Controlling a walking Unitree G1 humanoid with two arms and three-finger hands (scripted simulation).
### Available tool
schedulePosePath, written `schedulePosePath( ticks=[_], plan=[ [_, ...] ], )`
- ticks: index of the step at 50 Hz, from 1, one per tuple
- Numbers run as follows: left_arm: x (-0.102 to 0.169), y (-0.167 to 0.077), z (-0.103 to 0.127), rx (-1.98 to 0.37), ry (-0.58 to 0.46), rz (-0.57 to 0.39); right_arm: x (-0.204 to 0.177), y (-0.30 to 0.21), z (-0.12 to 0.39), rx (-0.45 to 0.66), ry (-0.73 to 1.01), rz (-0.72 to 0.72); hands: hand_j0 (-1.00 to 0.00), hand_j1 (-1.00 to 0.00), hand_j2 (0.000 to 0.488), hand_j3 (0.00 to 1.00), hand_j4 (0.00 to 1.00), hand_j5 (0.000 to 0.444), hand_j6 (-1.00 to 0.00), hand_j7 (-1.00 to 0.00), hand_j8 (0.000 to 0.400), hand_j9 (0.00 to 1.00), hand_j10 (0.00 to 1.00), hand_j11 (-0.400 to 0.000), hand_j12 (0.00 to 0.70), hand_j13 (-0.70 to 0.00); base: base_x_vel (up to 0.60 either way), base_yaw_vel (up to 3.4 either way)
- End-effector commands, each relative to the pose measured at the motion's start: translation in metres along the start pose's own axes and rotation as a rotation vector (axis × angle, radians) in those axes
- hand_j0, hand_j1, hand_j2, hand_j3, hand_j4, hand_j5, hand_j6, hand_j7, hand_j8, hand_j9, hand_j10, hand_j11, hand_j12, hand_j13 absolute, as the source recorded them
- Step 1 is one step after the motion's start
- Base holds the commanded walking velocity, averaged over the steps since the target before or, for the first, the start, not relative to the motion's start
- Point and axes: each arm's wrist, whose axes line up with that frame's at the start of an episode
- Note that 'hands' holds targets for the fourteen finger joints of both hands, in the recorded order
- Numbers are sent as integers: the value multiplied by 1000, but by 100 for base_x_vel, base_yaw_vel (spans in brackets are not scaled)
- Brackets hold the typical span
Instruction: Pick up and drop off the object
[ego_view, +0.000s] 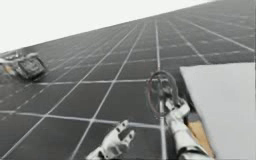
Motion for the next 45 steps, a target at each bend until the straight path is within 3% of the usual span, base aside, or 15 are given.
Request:
schedulePosePath(
  ticks=[1,21,45],
  plan=[
    [-2,4,-3,-25,-9,-5,-10,16,5,-5,-27,51,0,0,0,1000,1000,0,0,0,0,1000,1000,-400,0,-700,15,324],
    [-2,4,-3,-25,-9,-5,-10,16,5,-5,-27,51,0,0,0,1000,1000,0,0,0,0,1000,1000,-400,0,-700,20,229],
    [-2,4,-3,-25,-9,-5,-10,16,5,-5,-27,51,0,0,0,1000,1000,0,0,0,0,1000,1000,-400,0,-700,35,92]
  ],
)
